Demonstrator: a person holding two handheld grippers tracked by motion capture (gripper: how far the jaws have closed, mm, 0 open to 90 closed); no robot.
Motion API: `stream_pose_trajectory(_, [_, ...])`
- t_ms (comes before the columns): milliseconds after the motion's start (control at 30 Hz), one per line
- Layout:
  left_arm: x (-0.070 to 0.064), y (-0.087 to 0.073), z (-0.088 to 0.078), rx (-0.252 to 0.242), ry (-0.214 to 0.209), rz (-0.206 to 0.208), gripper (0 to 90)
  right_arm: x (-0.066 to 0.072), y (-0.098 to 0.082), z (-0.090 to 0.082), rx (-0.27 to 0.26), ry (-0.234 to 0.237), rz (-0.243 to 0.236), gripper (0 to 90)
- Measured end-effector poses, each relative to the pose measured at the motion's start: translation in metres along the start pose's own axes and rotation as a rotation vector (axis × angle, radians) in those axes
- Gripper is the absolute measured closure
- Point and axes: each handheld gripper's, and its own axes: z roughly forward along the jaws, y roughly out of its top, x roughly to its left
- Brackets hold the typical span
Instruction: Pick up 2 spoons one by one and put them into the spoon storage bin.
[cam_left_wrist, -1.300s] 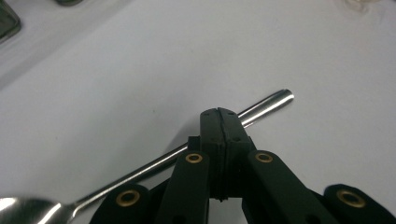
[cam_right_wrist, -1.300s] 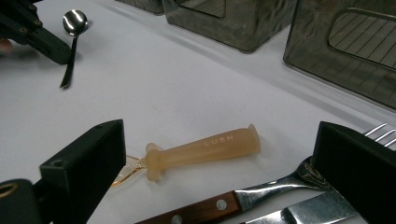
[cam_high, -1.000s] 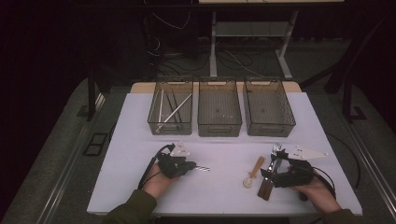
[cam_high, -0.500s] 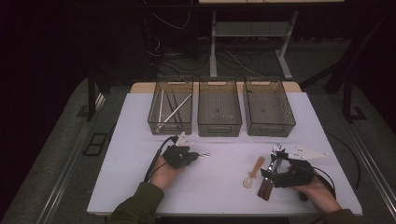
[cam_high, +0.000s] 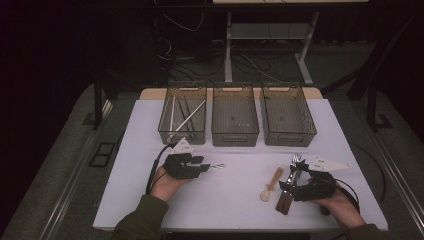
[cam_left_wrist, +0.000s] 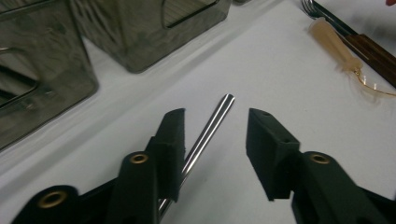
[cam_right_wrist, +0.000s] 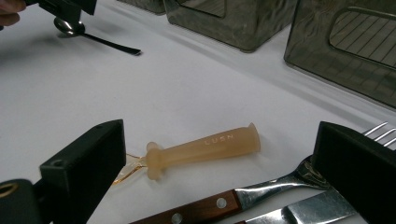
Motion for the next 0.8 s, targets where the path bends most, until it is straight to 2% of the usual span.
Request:
stream_pose_trajectory(167, [0.009, -0.007, -0.018, -0.003, 0.009, -0.015, 44.2, 0.0, 0.0, 0.0, -0.002, 0.002, 0.003, 3.1])
stream_pose_trajectory(400, [0.028, -0.018, -0.042, -0.013, 0.084, -0.045, 36.6, -0.001, 0.0, 0.0, -0.003, 0.001, -0.001, 3.2])
stream_pose_trajectory(500, [0.037, -0.025, -0.048, 0.015, 0.122, -0.054, 35.9, -0.001, -0.001, -0.001, 0.002, 0.0, 0.006, 3.1])
stream_pose_trajectory(633, [0.044, -0.034, -0.051, 0.052, 0.137, -0.087, 37.0, -0.001, 0.0, -0.001, 0.002, 0.002, 0.004, 3.1])
stream_pose_trajectory(800, [0.048, -0.038, -0.048, 0.087, 0.143, -0.118, 43.4, 0.0, 0.0, 0.0, 0.004, 0.003, 0.004, 3.1])
